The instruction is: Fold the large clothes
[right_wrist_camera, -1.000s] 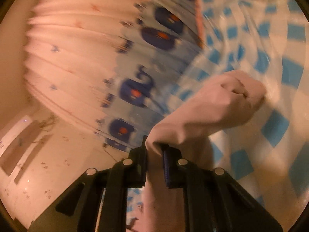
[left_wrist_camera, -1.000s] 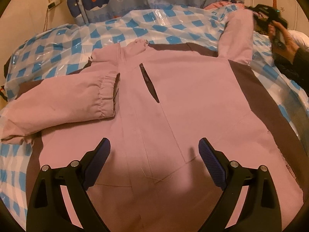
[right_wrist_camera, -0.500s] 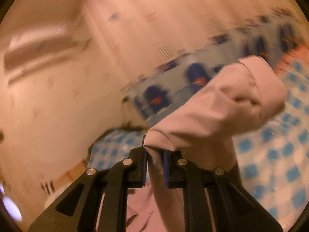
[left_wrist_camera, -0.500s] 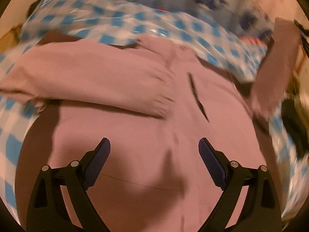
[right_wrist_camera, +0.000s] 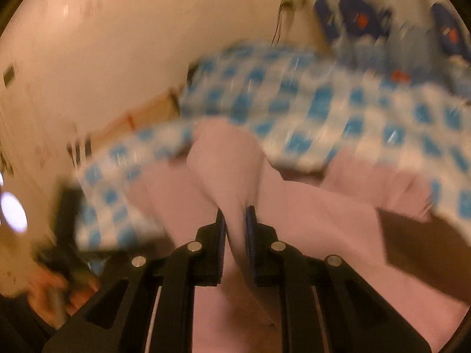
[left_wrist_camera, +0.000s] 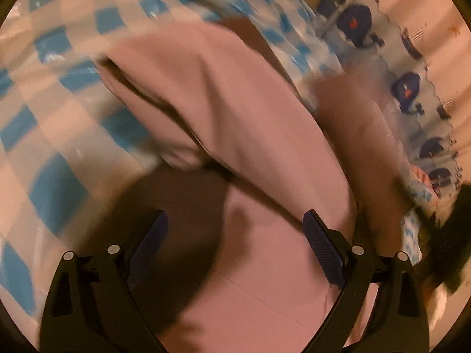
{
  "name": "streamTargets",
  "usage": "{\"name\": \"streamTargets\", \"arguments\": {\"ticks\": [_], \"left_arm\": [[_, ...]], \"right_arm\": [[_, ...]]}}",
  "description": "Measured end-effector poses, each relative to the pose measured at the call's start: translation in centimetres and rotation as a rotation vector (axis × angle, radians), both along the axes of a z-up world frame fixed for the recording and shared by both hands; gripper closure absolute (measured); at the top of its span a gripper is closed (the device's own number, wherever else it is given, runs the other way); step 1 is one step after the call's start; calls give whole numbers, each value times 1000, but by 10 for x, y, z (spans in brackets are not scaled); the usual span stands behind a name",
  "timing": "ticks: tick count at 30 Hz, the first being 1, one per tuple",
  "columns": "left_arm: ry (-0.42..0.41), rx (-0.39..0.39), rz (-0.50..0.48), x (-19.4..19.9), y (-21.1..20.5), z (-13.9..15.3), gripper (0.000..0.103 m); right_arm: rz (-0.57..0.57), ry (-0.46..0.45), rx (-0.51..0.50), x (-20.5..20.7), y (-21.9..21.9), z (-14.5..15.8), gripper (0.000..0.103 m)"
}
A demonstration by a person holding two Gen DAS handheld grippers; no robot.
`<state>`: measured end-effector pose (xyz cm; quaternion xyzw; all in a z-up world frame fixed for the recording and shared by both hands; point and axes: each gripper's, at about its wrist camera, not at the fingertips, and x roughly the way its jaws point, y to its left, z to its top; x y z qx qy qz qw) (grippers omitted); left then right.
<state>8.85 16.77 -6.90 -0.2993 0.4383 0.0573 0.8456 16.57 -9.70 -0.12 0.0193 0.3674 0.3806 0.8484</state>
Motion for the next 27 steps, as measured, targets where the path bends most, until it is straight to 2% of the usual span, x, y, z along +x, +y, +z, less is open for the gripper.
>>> {"name": "streamTargets", "arguments": {"ticks": [2, 3, 5, 6, 7, 10, 11, 13, 15, 17, 18, 20, 22, 23, 25, 27], "left_arm": [[0, 16, 29, 2, 8, 0, 14], [3, 13, 45, 4, 13, -2, 14], [5, -1, 55, 5, 16, -4, 14], [7, -7, 60, 7, 19, -6, 14], [8, -13, 63, 7, 20, -7, 14], [-5, -20, 69, 5, 24, -4, 14], [-12, -16, 71, 2, 24, -1, 14], [-81, -1, 78, -5, 19, 13, 14], [-169, 47, 43, -1, 1, 36, 14], [-230, 62, -33, 13, -20, 53, 14], [-290, 67, -84, 28, -37, 66, 14], [-338, 78, -150, 50, -60, 75, 13], [-278, 108, -232, 86, -85, 69, 13], [-185, 146, -264, 109, -95, 53, 13], [-66, 206, -272, 129, -100, 25, 13], [12, 187, -330, 137, -96, -6, 14]], "right_arm": [[16, 56, -47, -1, 8, -32, 84], [16, 83, -38, 2, 0, -39, 77], [2, 145, -11, 5, -6, -41, 58], [-1, 155, -8, 3, -9, -35, 38], [1, 154, -3, -4, -12, -25, 31], [44, 110, 85, -26, -27, 8, 31], [15, 57, 110, -32, -37, 22, 31], [-103, -42, 90, -37, -58, 41, 24], [-327, -110, -28, -30, -85, 47, 23], [-492, -119, -68, -19, -119, 46, 23], [-556, -111, -54, -14, -136, 45, 23], [-656, -83, -9, -1, -170, 40, 23], [-714, -33, 44, 13, -199, 25, 23], [-726, -14, 51, 18, -205, 17, 23], [-743, 72, 40, 29, -220, -23, 23], [-733, 136, 8, 33, -223, -64, 22]]}}
